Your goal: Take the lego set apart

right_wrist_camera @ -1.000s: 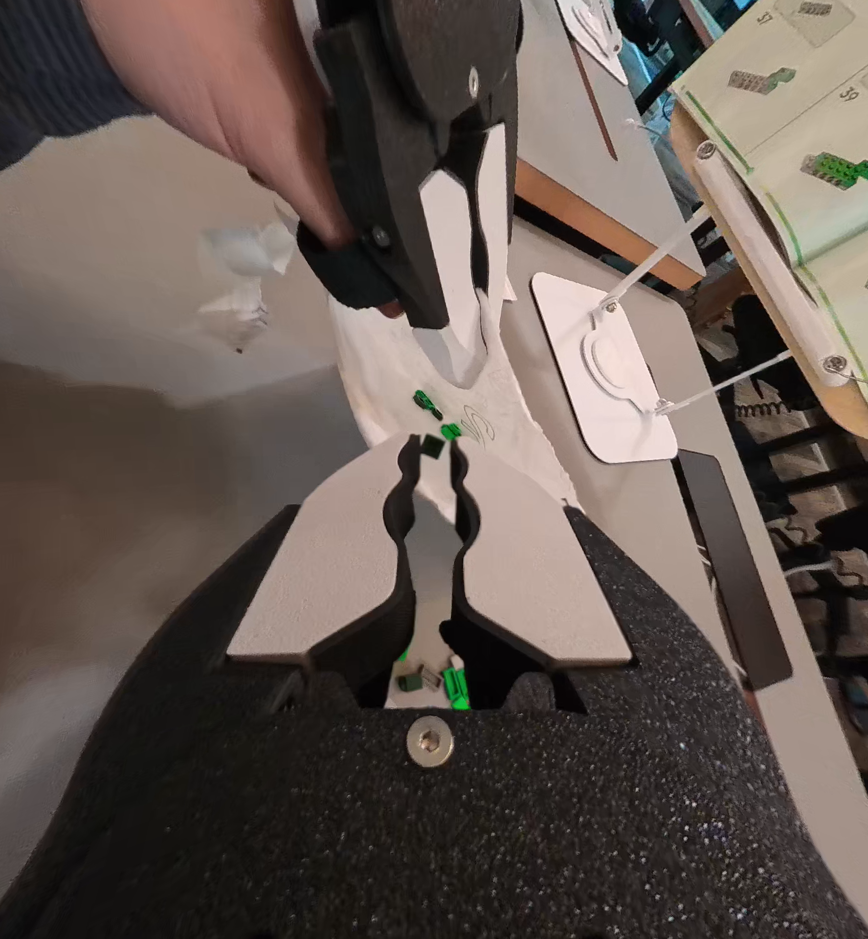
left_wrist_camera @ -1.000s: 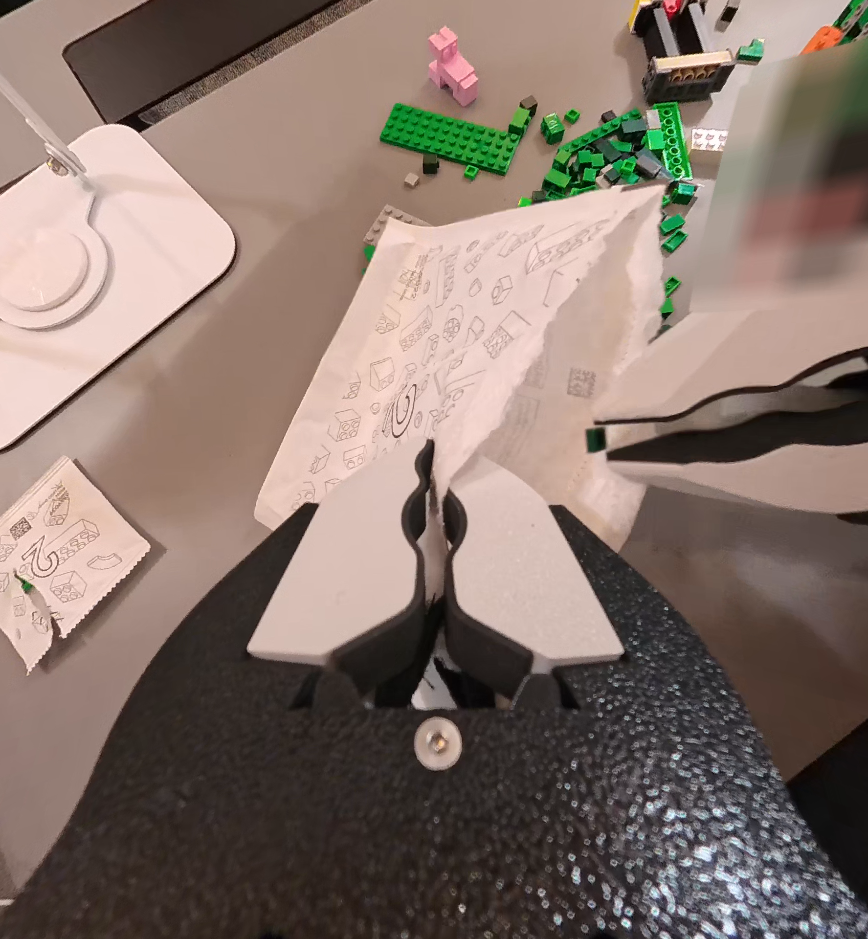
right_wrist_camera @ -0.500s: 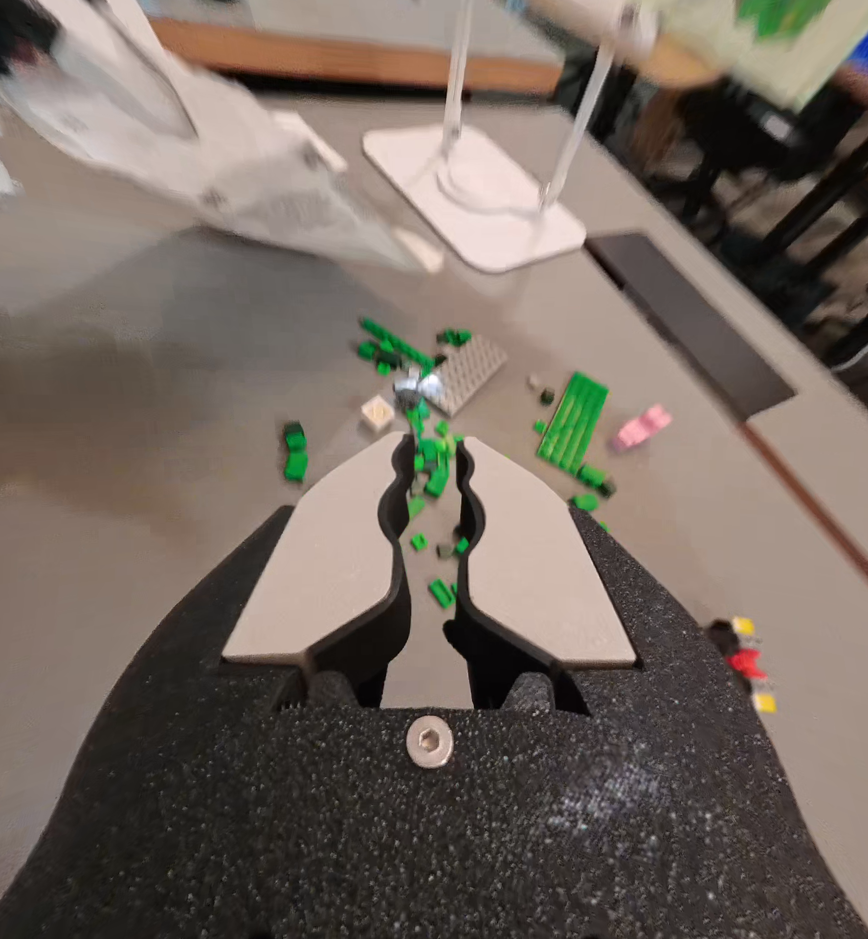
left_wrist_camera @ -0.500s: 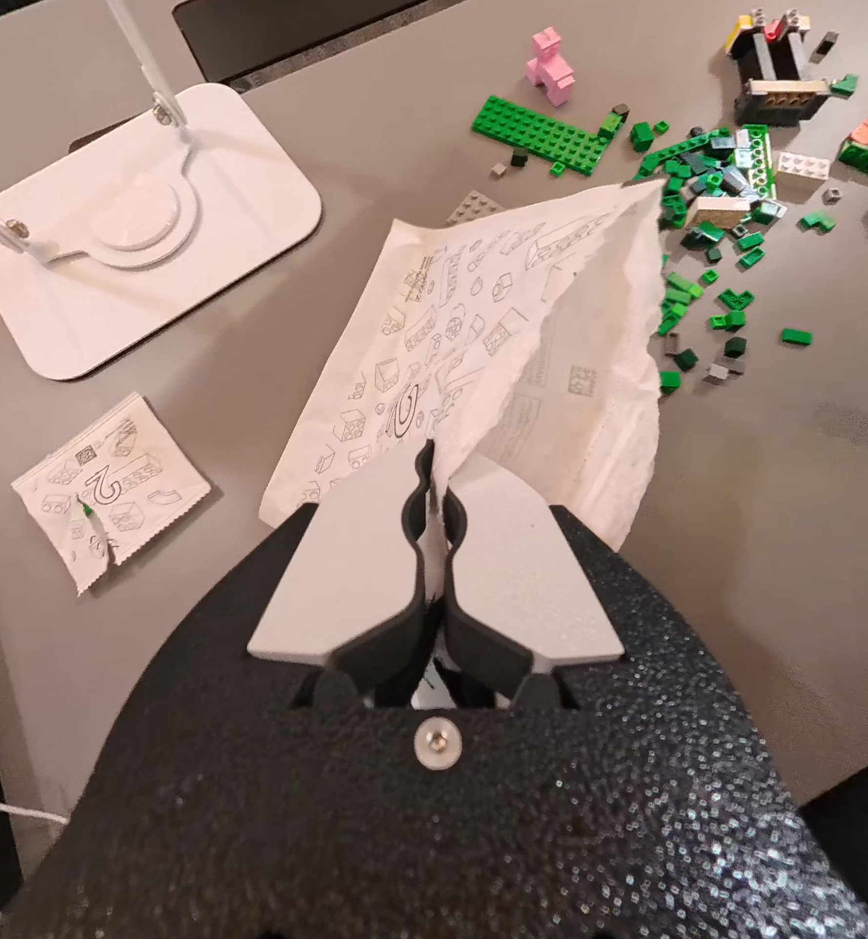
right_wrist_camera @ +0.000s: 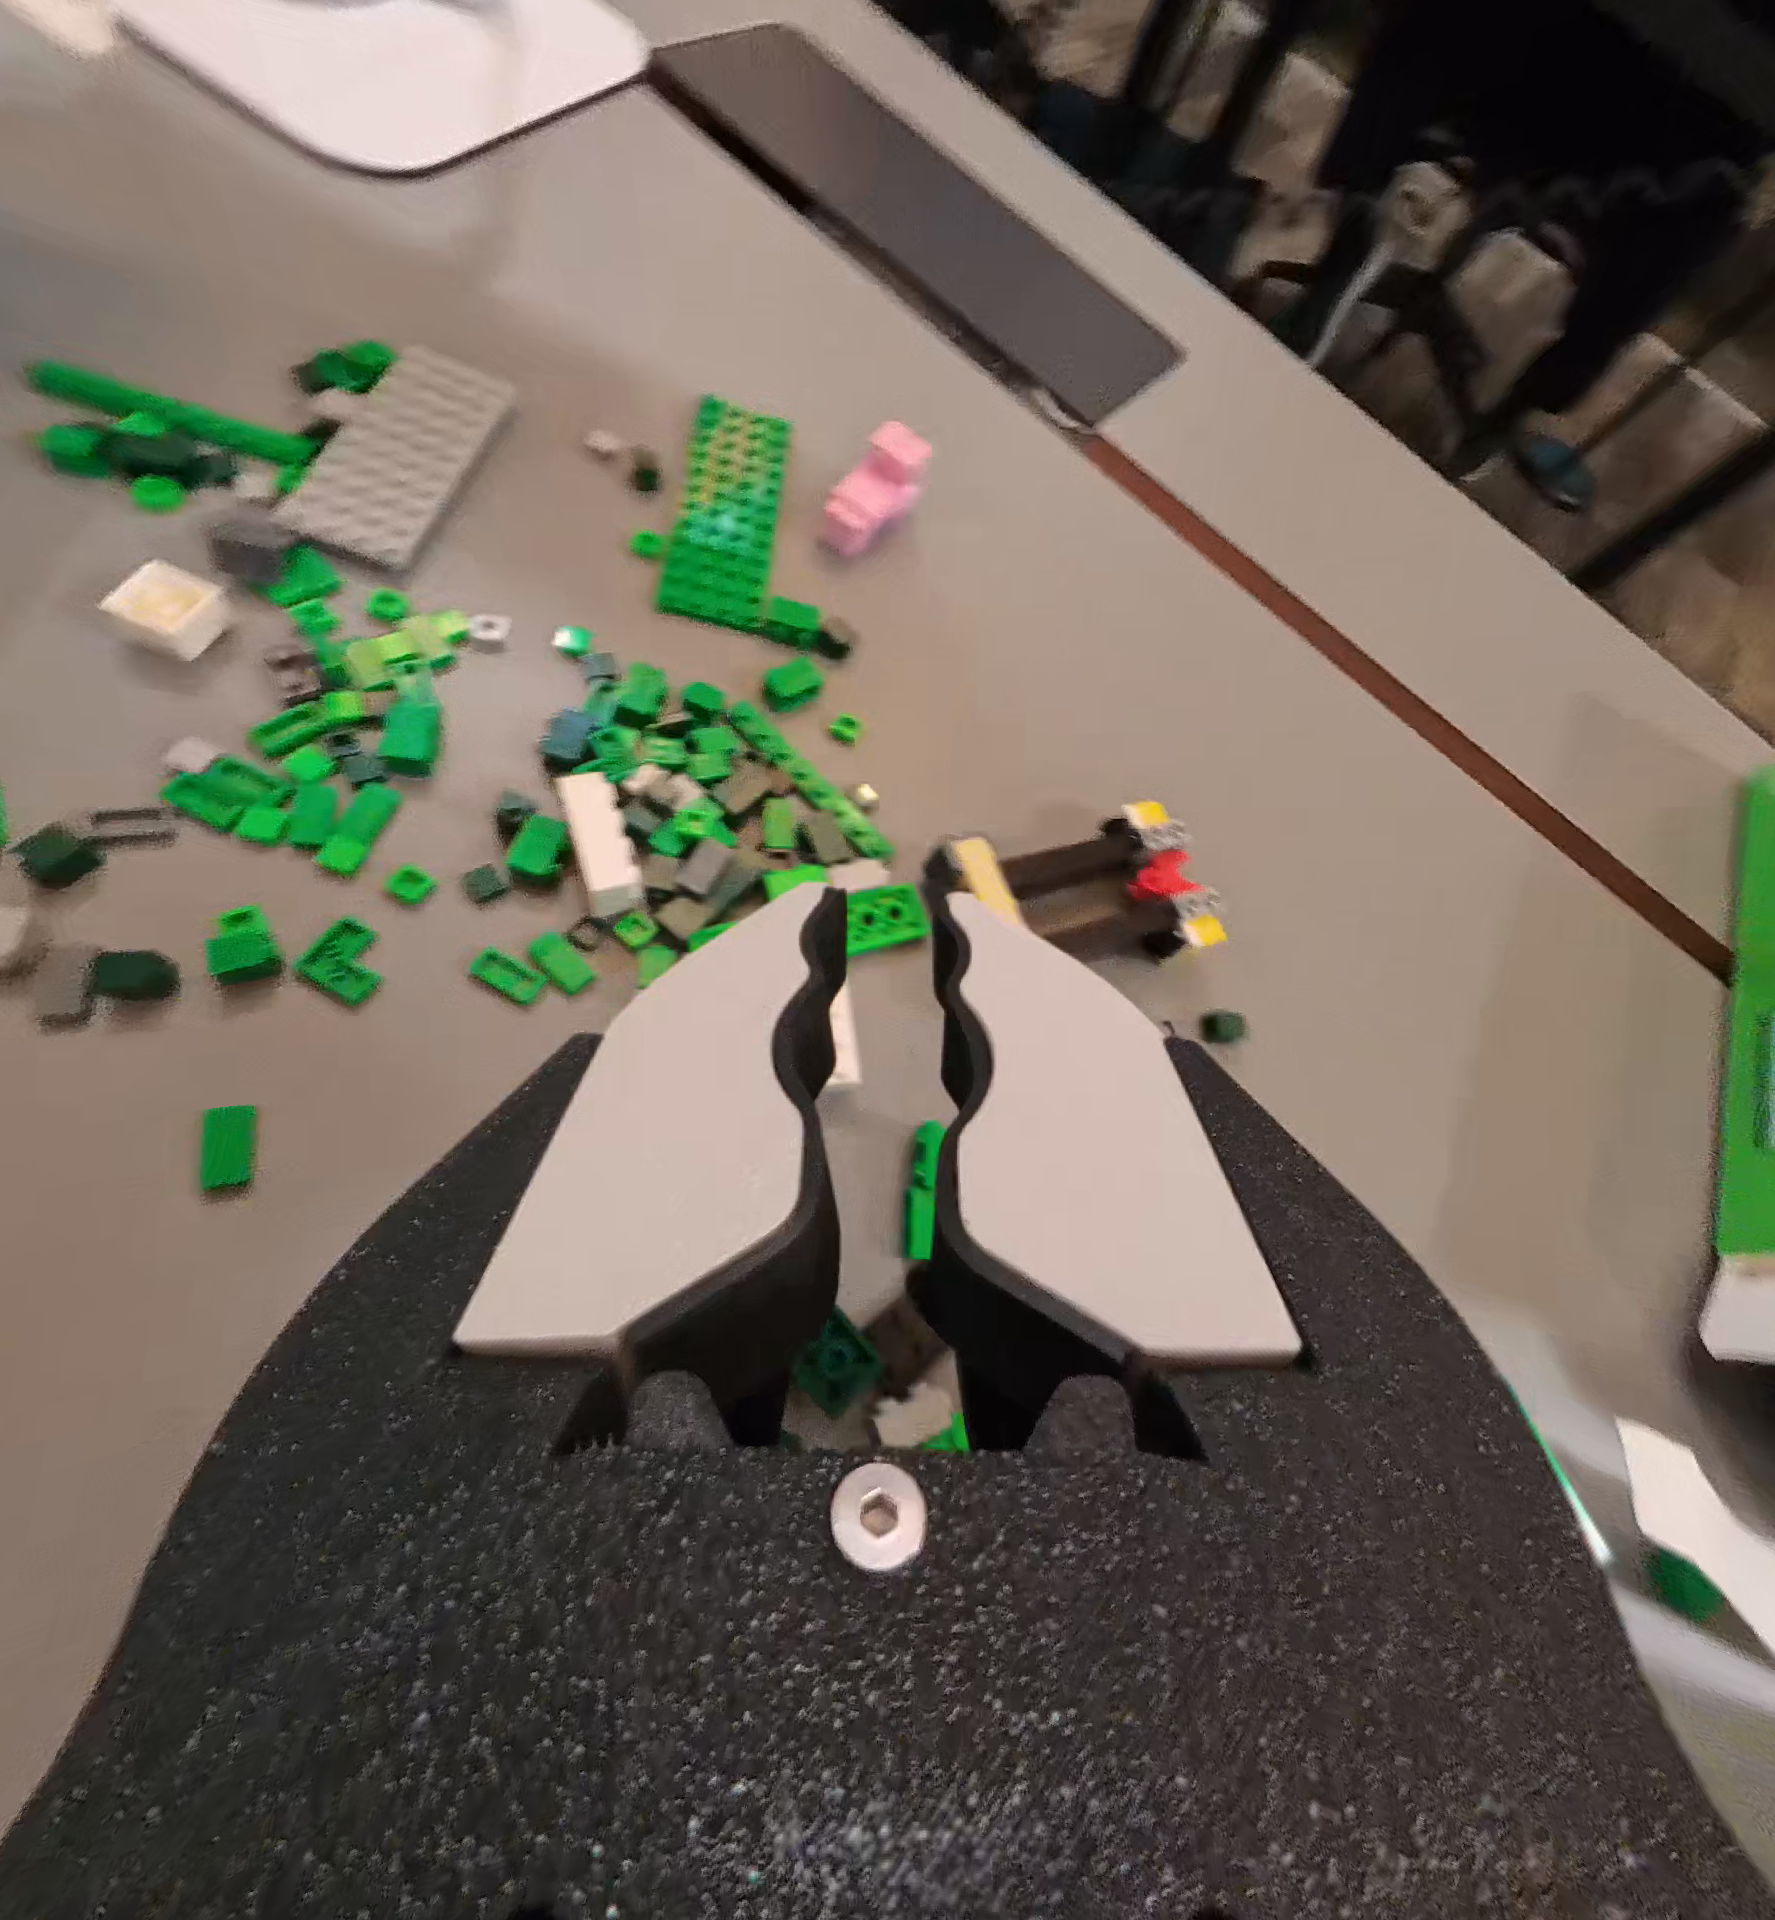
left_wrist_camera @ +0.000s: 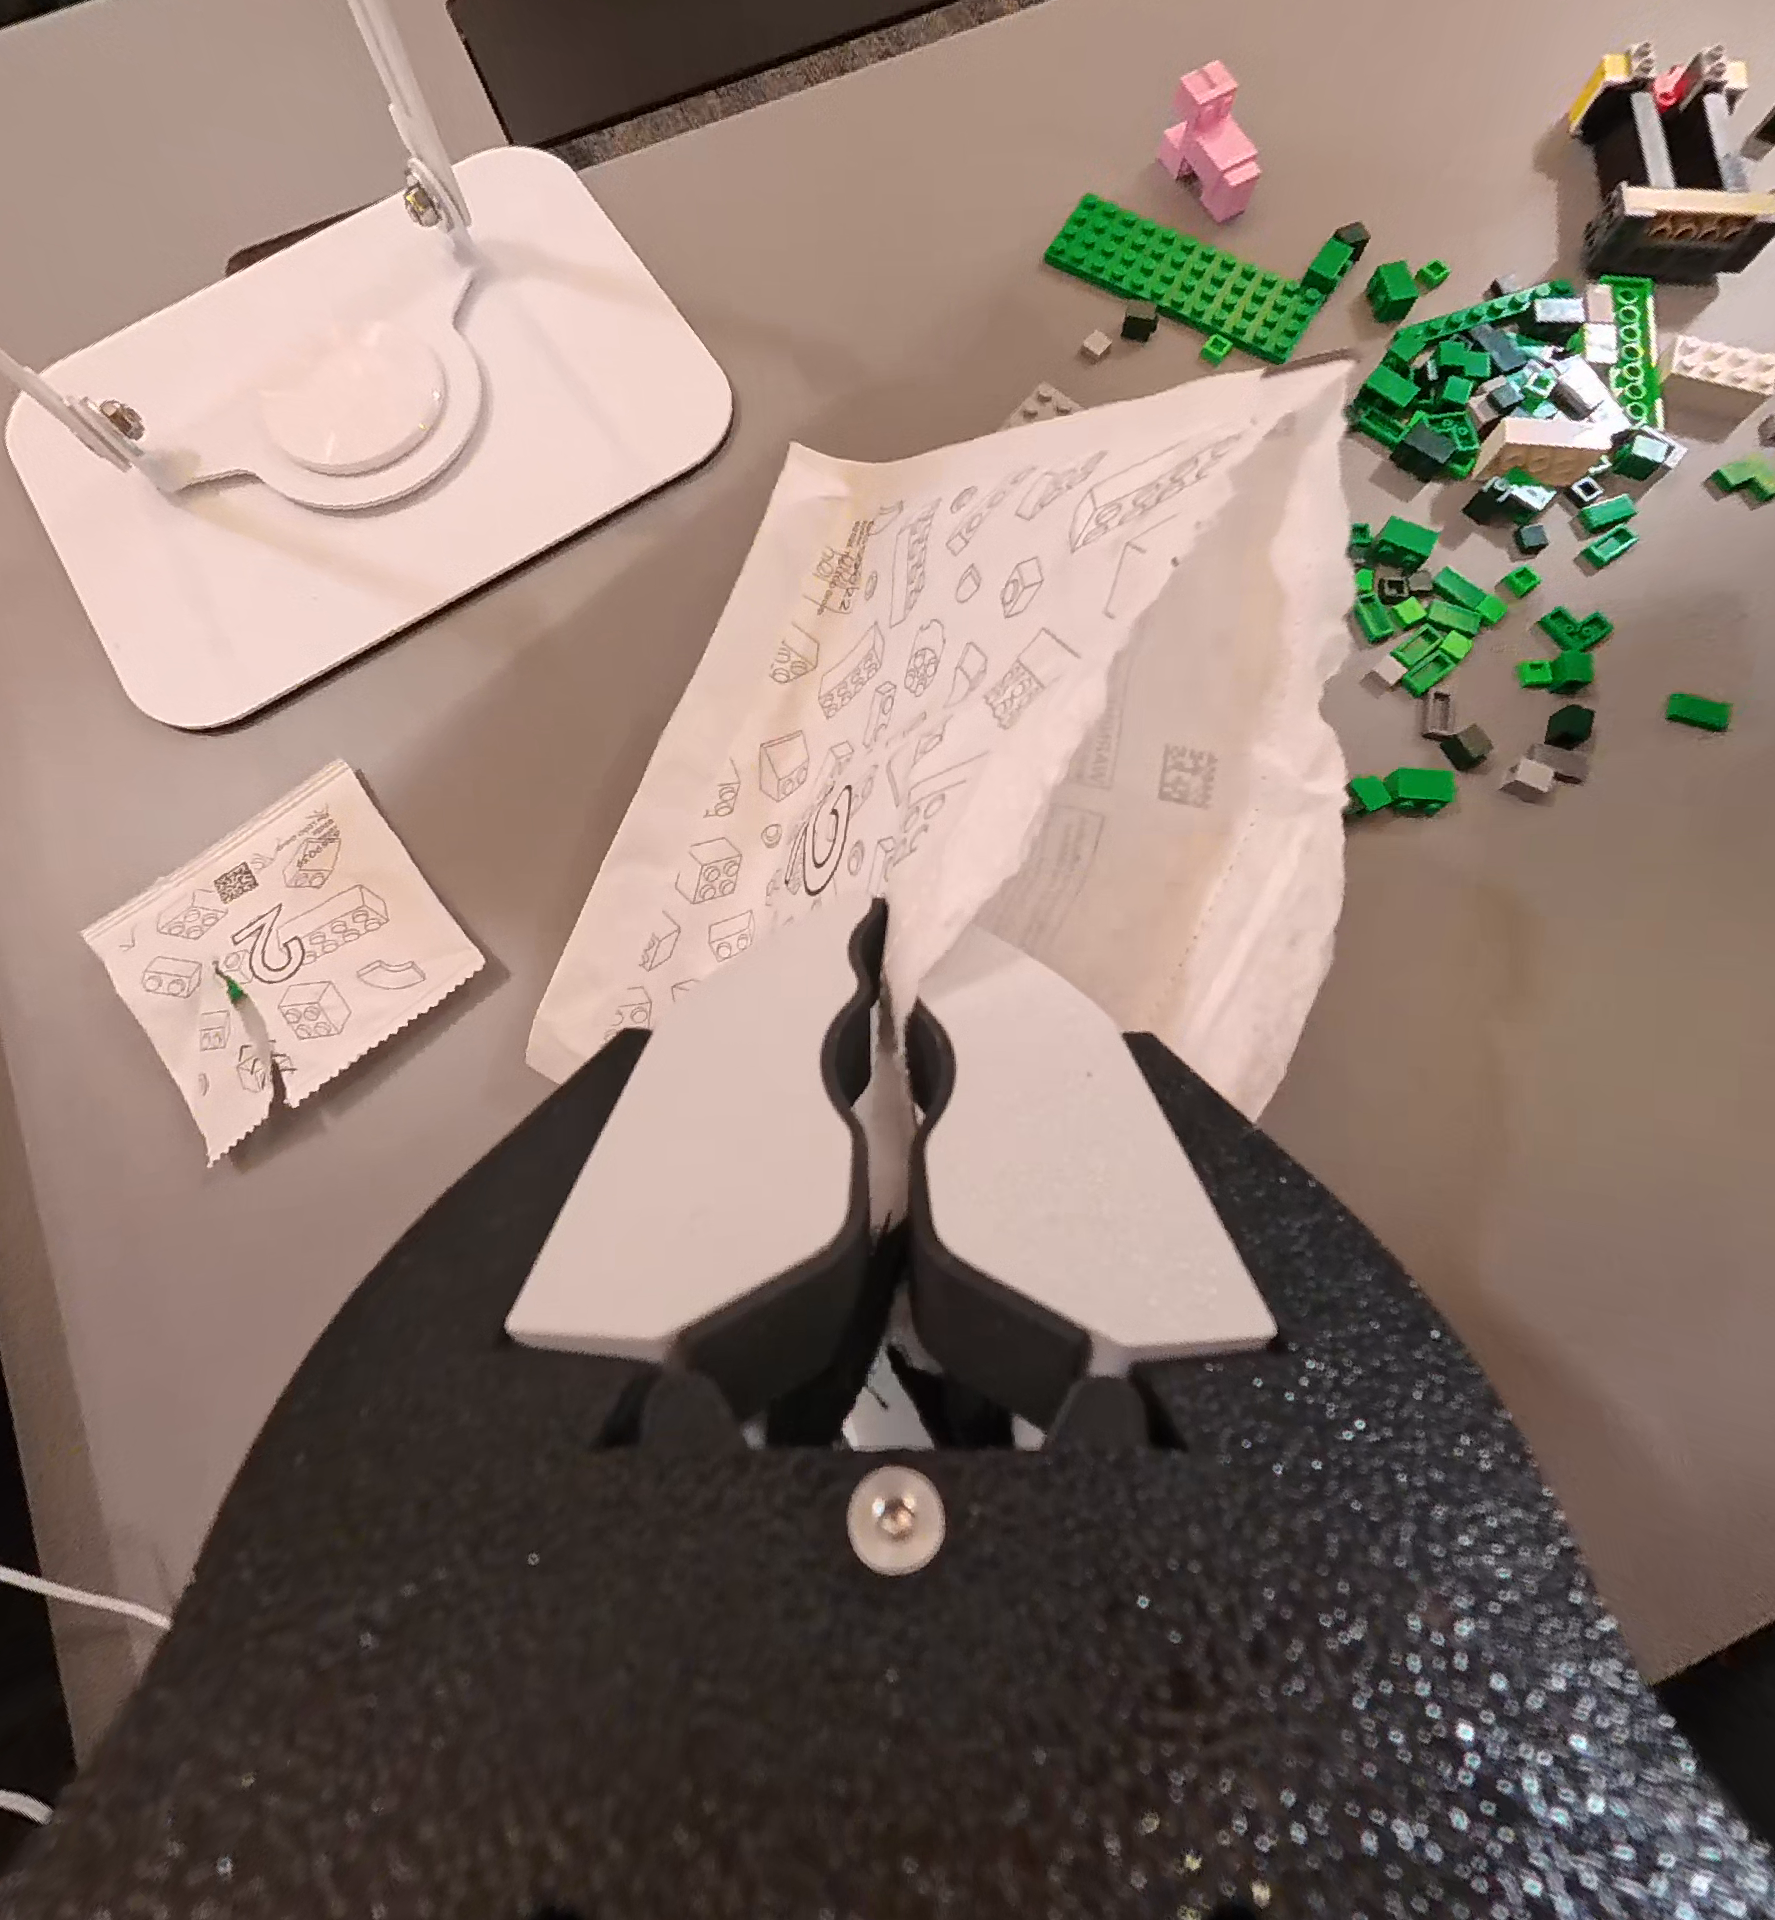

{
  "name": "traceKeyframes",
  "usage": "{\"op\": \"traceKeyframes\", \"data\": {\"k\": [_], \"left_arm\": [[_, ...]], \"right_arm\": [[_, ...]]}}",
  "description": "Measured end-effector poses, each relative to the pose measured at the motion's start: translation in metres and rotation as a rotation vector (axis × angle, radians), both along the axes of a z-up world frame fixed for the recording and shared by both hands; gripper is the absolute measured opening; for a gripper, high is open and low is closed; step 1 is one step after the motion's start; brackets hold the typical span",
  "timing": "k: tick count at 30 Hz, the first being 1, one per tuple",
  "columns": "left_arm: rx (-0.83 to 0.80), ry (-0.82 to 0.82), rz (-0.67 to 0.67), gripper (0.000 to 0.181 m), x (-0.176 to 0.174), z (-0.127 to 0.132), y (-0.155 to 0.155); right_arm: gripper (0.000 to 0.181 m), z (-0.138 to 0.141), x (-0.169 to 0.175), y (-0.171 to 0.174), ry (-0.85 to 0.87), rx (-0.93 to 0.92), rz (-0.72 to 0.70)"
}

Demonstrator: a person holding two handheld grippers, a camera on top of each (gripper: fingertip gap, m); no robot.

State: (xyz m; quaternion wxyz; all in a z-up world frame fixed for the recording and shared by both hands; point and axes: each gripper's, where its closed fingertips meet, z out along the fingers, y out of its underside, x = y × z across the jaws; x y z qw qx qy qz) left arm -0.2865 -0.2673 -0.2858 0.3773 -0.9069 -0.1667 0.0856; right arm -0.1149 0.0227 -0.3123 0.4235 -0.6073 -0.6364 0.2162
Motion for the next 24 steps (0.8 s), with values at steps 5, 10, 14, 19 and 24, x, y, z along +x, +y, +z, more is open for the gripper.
{"op": "traceKeyframes", "data": {"k": [5,10,14,19,24], "left_arm": [[-0.013,0.004,-0.008,0.000,0.001,-0.003,0.004],[-0.024,0.009,-0.029,0.000,0.005,-0.006,0.010],[-0.016,0.010,-0.038,0.000,0.007,-0.004,0.011],[-0.015,0.006,-0.039,0.000,0.007,-0.004,0.012],[-0.019,0.003,-0.054,0.000,0.011,-0.005,0.014]], "right_arm": [[0.015,0.012,0.027,0.040,0.101,0.022,-0.205],[0.013,0.021,0.055,0.062,0.151,0.013,-0.310],[0.014,0.014,0.076,0.053,0.109,-0.073,-0.261],[0.023,-0.020,0.104,0.016,-0.147,-0.171,-0.015],[0.021,-0.031,0.134,0.012,-0.243,-0.193,0.004]]}}
